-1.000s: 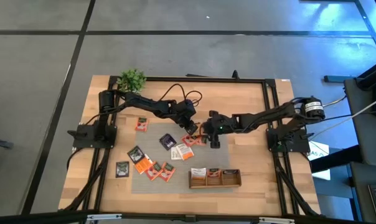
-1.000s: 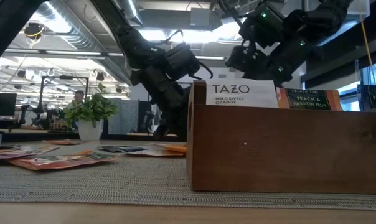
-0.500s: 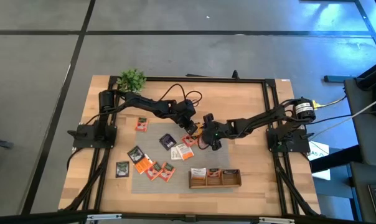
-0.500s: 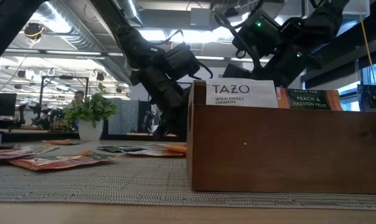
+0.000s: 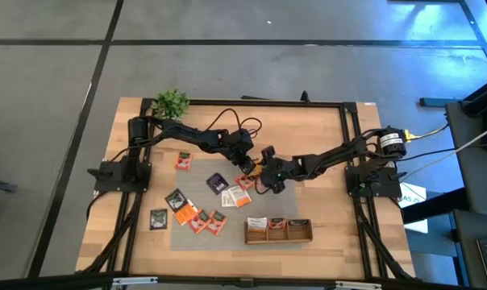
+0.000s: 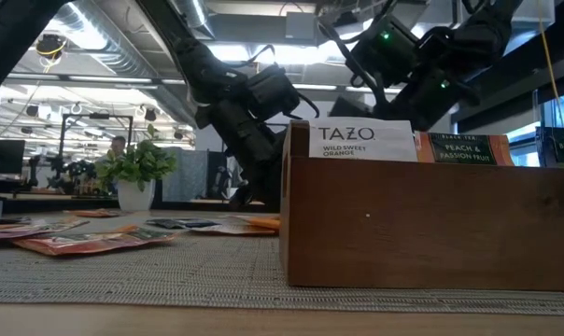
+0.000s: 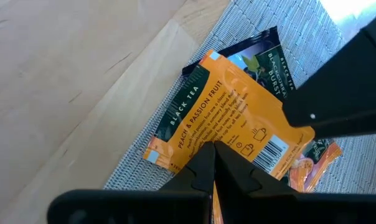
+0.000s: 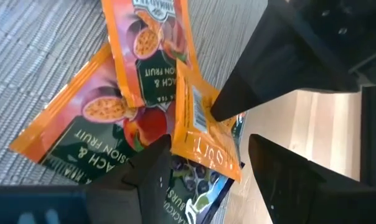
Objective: Pick & Place Tea
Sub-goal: Put the yellow tea bag into the middle compartment of the wooden organizer
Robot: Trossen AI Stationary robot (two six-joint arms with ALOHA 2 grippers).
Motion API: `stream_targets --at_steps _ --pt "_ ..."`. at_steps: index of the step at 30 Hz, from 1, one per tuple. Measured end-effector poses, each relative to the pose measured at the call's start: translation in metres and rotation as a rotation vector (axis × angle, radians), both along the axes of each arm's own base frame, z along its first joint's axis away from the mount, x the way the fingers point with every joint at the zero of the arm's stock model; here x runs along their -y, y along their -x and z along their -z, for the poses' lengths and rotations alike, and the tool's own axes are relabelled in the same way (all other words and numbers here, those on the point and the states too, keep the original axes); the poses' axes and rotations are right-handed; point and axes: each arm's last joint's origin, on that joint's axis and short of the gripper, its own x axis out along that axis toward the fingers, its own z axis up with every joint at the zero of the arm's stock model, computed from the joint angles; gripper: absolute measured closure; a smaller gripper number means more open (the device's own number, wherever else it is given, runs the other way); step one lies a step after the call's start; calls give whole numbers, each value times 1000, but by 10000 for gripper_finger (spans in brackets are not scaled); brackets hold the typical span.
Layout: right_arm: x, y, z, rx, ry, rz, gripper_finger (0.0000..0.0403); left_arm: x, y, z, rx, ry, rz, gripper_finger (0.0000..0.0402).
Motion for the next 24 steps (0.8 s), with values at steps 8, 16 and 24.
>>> stream_targets --at_steps 8,16,24 --pt "0 -1 -1 14 -2 -2 212 0 0 0 0 0 0 396" --pt "0 -1 -1 14 -3 -2 287 0 0 0 0 0 0 396" --pt "-1 -1 -1 13 -18 -17 348 0 0 0 0 0 0 396"
